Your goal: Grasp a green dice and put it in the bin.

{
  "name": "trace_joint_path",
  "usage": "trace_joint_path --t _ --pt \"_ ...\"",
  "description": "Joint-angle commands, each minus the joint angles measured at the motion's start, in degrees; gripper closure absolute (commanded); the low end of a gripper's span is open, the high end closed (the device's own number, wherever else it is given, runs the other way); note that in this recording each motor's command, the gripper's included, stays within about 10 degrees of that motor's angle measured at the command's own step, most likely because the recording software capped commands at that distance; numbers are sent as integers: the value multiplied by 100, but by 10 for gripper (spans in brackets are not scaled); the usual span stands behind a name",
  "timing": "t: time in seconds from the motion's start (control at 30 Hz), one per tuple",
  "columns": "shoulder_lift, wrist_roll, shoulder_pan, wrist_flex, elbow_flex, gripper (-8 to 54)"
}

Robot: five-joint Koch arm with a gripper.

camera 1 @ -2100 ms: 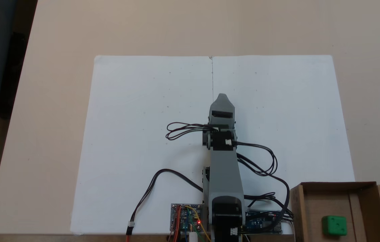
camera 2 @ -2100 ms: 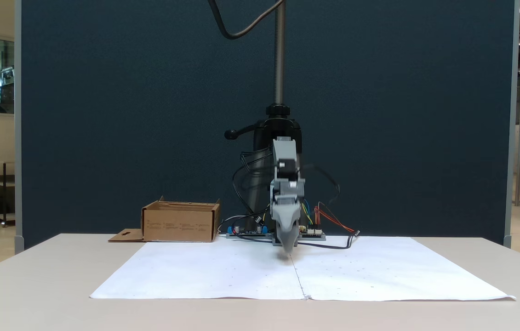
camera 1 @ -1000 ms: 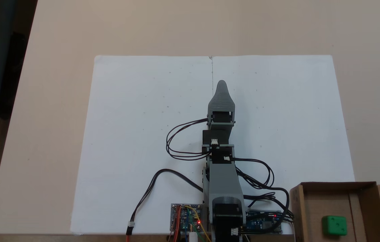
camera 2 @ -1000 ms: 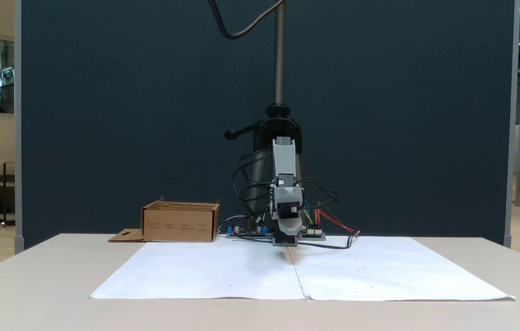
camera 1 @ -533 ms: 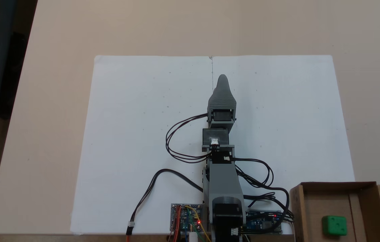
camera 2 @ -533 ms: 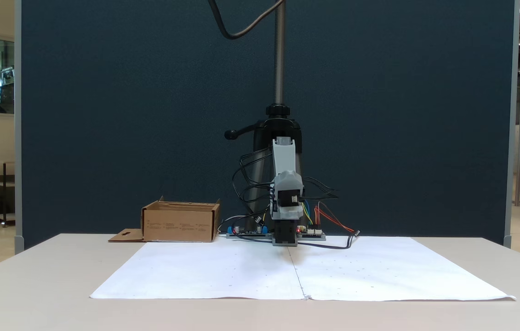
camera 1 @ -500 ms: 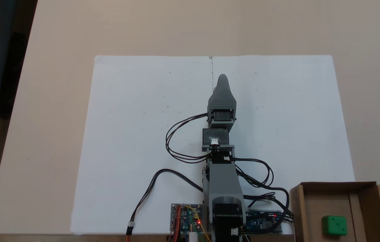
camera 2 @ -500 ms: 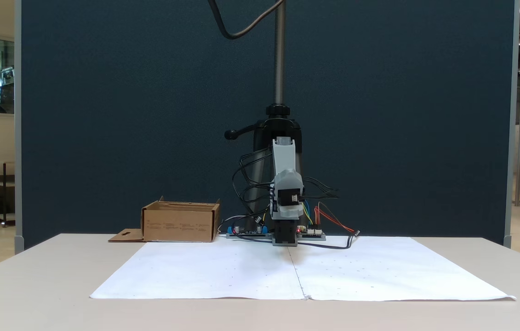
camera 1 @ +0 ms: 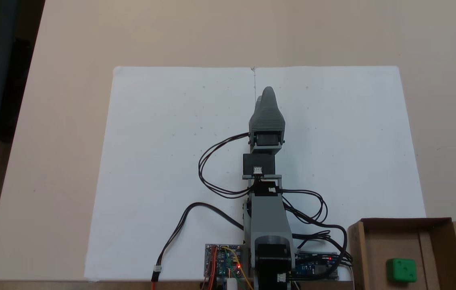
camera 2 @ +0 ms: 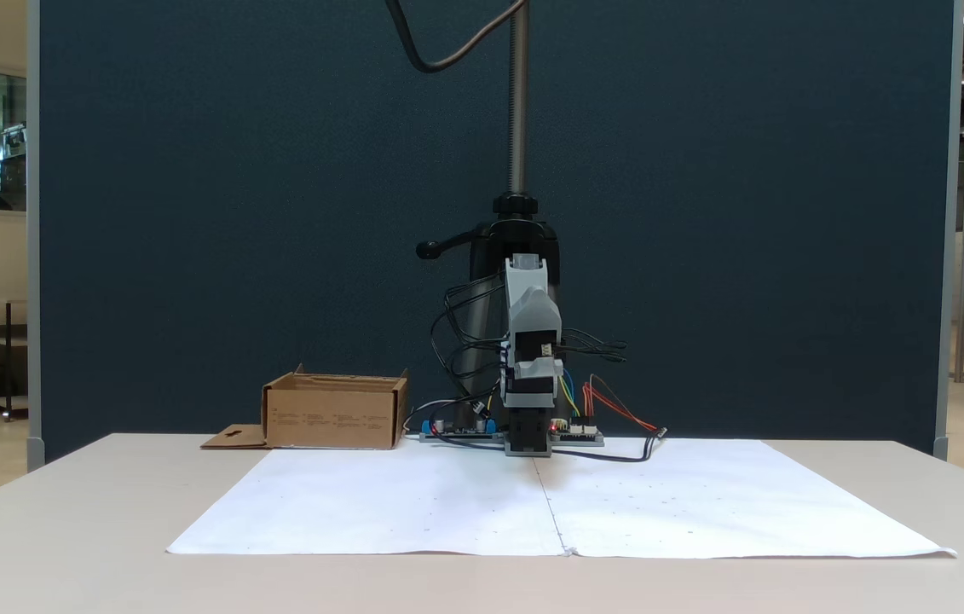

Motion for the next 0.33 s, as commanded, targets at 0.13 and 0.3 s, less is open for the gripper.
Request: trace_joint_path --t 0.13,0.3 --pt "650 -308 -88 -1046 396 10" --pt "650 -299 -88 -1046 396 10"
